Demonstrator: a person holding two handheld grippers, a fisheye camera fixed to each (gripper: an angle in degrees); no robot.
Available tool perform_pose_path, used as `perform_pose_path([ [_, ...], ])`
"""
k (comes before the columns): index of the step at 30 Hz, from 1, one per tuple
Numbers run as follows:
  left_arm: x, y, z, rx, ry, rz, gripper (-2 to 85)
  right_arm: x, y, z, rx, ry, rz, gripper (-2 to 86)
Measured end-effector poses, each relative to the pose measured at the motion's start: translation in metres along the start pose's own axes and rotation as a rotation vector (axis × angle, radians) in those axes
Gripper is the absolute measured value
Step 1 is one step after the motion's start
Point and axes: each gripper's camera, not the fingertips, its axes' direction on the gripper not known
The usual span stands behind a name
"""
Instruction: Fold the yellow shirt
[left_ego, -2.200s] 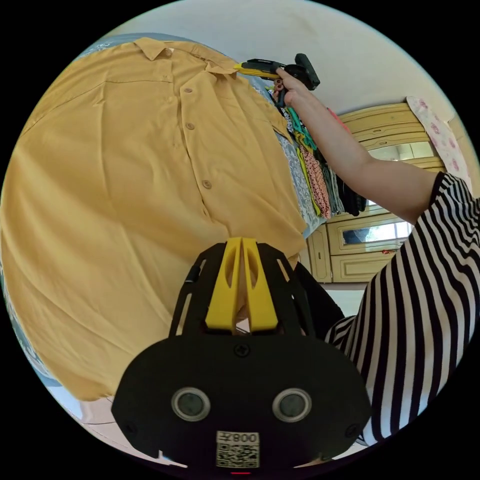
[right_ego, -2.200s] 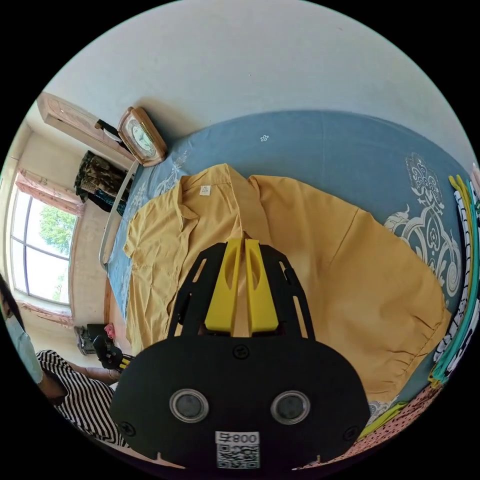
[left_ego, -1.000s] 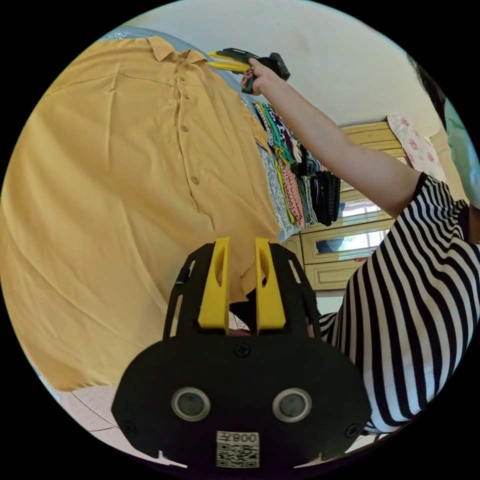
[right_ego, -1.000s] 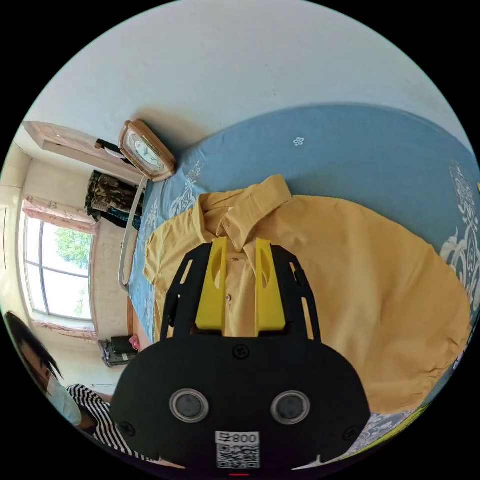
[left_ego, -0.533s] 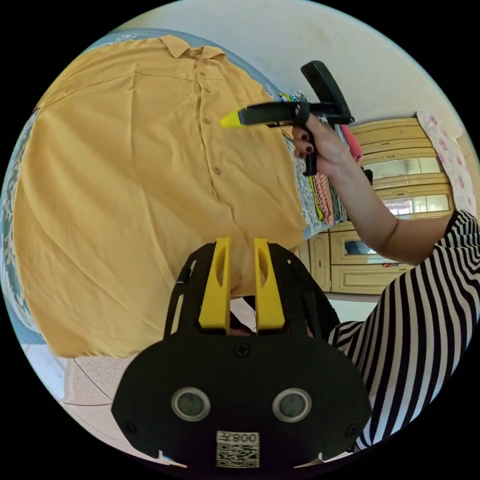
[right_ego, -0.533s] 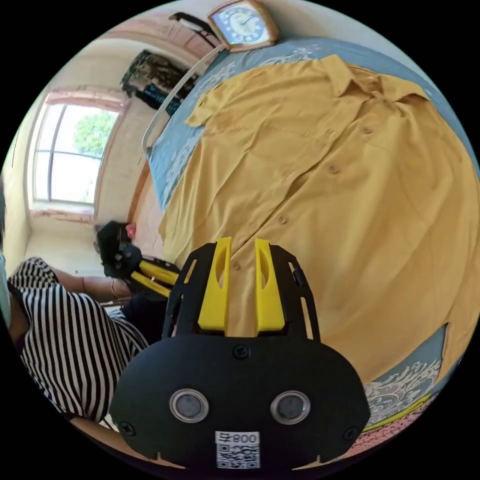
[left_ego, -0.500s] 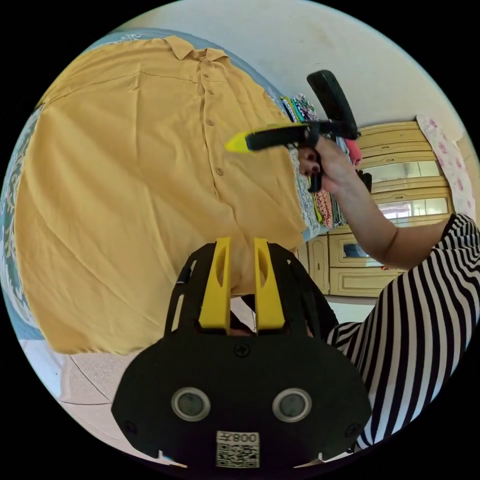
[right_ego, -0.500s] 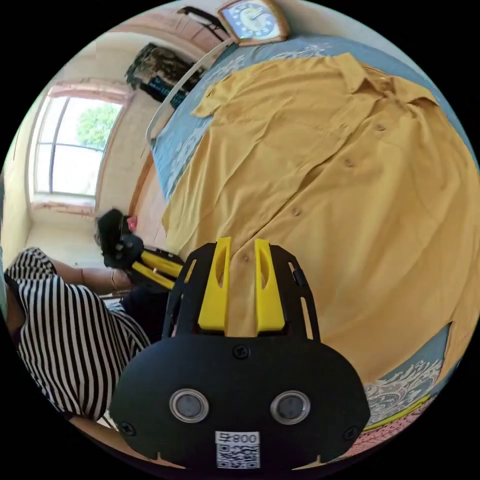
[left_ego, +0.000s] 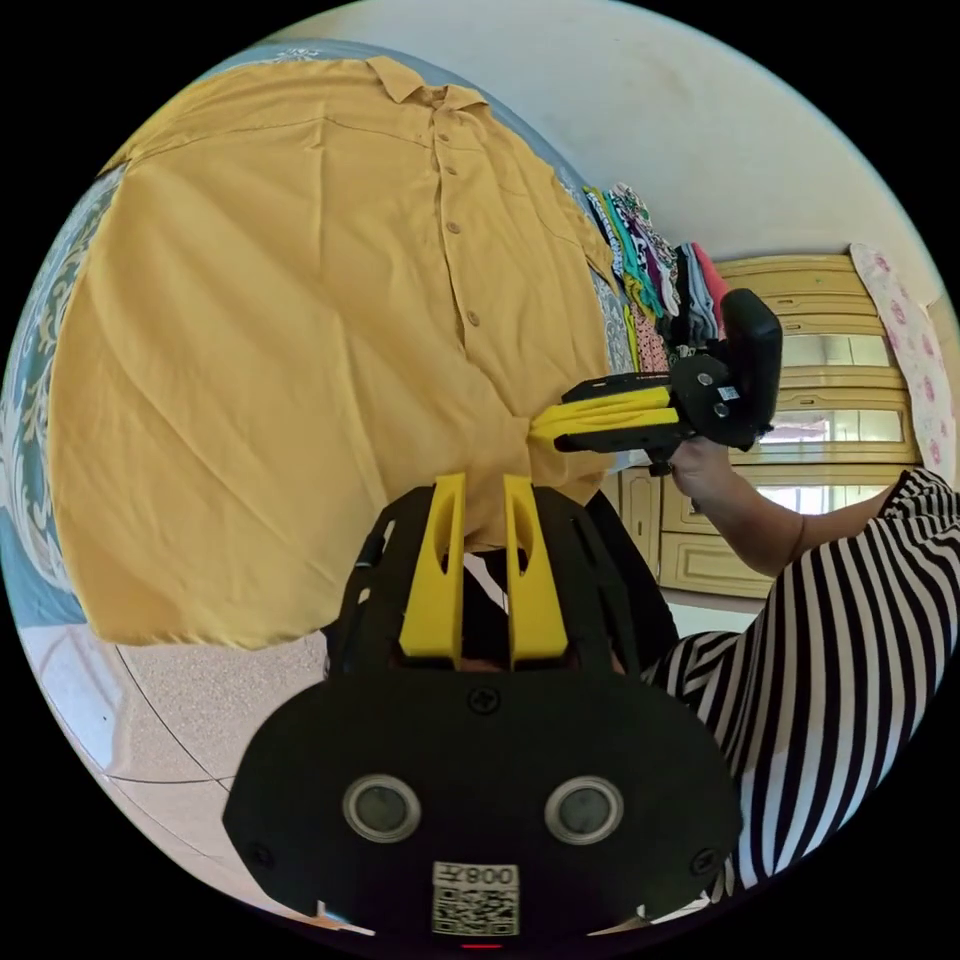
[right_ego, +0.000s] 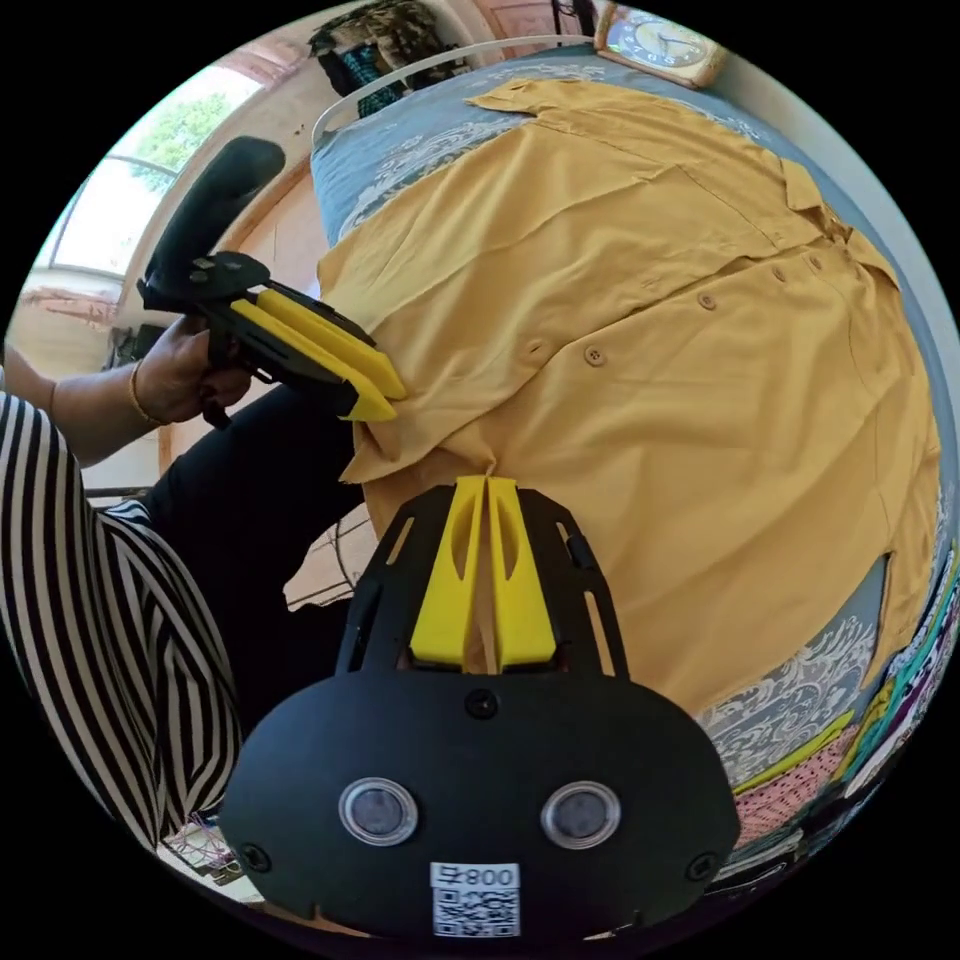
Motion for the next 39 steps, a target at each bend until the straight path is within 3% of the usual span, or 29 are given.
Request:
perform_pose_path([
  [4, 0.003, 0.003, -0.009, 0.056, 0.06, 0.013, 7.2, 0.024, 0.028, -0.017, 0.124, -0.248, 0.121, 0.6],
  [13, 0.009, -0.001, -0.006, 0.096, 0.215, 0.041, 9.2, 0.045, 0.075, -0.035, 0.267, -0.444, 0.237, 0.3],
  [19, 0.014, 0.002, 0.005, -0.016, 0.082, 0.033, 9.5, 0.053, 0.087, -0.018, 0.237, -0.481, 0.288, 0.3],
  [22, 0.012, 0.018, -0.018, 0.066, -0.009, 0.007, 9.6, 0.05, 0.092, -0.006, 0.216, -0.476, 0.301, 0.3],
  [27, -0.015, 0.063, -0.084, 0.276, -0.364, -0.211, 11.5, 0.046, 0.096, 0.004, 0.196, -0.448, 0.31, 0.2],
  [31, -0.039, 0.073, -0.093, 0.257, -0.42, -0.324, 11.6, 0.047, 0.098, 0.005, 0.19, -0.449, 0.312, 0.2],
  [32, -0.046, 0.071, -0.087, 0.21, -0.369, -0.338, 10.8, 0.048, 0.098, 0.005, 0.189, -0.442, 0.312, 0.2],
  [34, -0.044, 0.073, -0.085, 0.213, -0.436, -0.368, 6.9, 0.048, 0.1, 0.002, 0.192, -0.419, 0.317, 0.2],
  [39, -0.036, 0.076, -0.1, 0.147, -0.528, -0.301, 1.7, 0.049, 0.104, -0.005, 0.213, -0.41, 0.332, 0.2],
])
